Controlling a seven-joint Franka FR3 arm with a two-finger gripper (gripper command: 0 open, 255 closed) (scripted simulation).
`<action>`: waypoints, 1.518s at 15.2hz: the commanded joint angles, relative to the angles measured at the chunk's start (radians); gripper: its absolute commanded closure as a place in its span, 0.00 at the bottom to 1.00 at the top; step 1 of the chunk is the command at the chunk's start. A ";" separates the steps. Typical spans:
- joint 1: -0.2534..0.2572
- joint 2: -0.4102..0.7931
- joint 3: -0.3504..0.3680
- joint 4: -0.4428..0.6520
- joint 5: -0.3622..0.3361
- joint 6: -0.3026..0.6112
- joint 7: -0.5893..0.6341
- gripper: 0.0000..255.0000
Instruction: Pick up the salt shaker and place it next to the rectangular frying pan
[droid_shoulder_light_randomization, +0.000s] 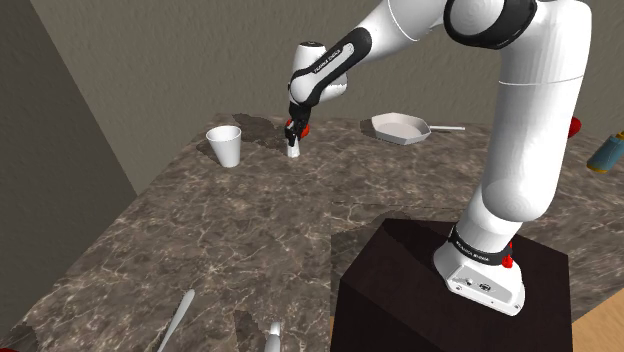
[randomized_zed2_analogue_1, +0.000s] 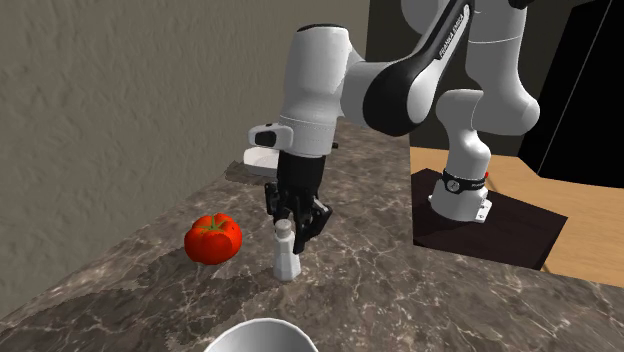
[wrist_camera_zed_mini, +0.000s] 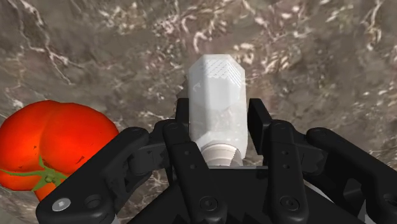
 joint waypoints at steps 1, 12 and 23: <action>0.000 0.001 0.000 0.000 0.000 0.000 0.000 1.00; 0.002 -0.077 -0.003 0.053 -0.010 -0.130 0.009 1.00; 0.002 -0.133 -0.005 0.133 -0.016 -0.266 0.016 1.00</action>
